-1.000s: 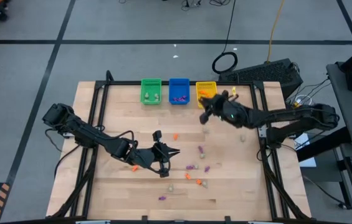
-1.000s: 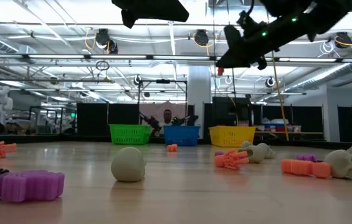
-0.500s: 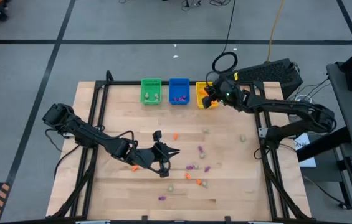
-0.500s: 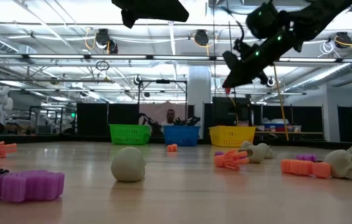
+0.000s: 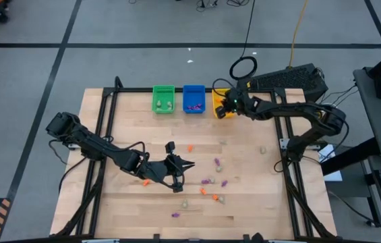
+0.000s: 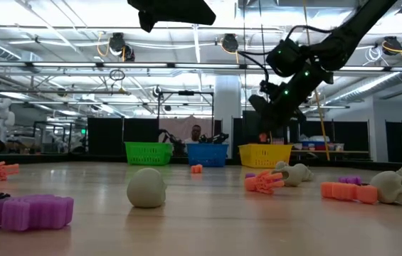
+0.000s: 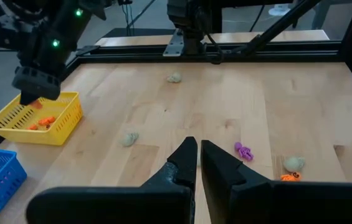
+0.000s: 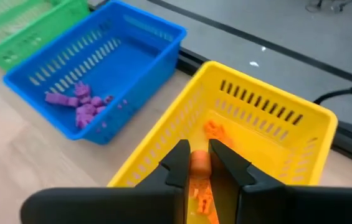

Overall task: Sort Halloween decoration
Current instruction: Put the orange skeleton toy into the yellow bin, then put the purple skeleton toy into the blue bin

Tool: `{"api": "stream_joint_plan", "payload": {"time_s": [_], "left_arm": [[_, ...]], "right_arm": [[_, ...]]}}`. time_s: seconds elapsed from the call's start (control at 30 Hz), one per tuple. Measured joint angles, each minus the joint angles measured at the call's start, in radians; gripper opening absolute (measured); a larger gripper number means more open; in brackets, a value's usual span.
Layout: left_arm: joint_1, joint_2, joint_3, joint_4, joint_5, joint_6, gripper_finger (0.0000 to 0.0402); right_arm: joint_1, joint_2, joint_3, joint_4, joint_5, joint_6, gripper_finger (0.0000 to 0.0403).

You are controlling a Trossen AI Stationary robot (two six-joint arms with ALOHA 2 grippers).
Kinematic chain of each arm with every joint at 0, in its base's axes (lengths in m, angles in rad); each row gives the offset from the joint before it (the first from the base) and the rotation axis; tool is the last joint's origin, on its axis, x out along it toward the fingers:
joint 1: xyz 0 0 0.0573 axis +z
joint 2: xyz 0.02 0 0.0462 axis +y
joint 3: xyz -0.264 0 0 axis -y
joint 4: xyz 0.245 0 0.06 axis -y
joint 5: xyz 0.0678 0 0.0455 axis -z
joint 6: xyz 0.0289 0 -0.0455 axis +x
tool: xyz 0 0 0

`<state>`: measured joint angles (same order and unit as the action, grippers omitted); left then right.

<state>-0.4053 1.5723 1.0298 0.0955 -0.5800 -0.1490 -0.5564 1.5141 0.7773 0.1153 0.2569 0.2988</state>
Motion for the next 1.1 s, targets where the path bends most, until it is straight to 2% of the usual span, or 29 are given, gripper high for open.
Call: {"api": "stream_joint_plan", "payload": {"time_s": [0.13,0.3,0.47,0.6,0.7,0.87,0.97,1.1], "left_arm": [[0.0,0.0,0.0,-0.001,0.0,0.0,0.0023],[-0.001,0.0,0.0,-0.003,0.001,-0.002,0.0023],[-0.009,0.0,0.0,-0.01,0.002,-0.003,0.0023],[-0.037,-0.001,0.0,-0.058,0.003,-0.024,0.0023],[-0.068,-0.017,0.0,-0.129,0.025,-0.057,0.0023],[-0.106,-0.015,0.0,-0.254,0.059,-0.161,0.0023],[-0.114,-0.015,0.0,-0.32,0.06,-0.224,0.0023],[-0.122,-0.012,0.0,-0.387,0.078,-0.318,0.0023]], "right_arm": [[-0.018,0.007,0.0,-0.009,0.002,0.026,0.0049],[-0.03,-0.029,0.0,-0.026,0.0,0.02,0.0098],[-0.018,-0.145,0.0,-0.065,0.0,-0.011,0.0149],[0.045,-0.3,0.0,-0.17,-0.035,-0.053,0.0175],[0.159,-0.433,0.0,-0.29,-0.053,-0.049,0.018],[0.48,-0.613,-0.049,-0.432,-0.04,0.04,0.0174],[0.663,-0.666,-0.099,-0.432,-0.005,0.129,0.0172],[0.869,-0.66,-0.181,-0.373,0.1,0.196,0.0172]]}}
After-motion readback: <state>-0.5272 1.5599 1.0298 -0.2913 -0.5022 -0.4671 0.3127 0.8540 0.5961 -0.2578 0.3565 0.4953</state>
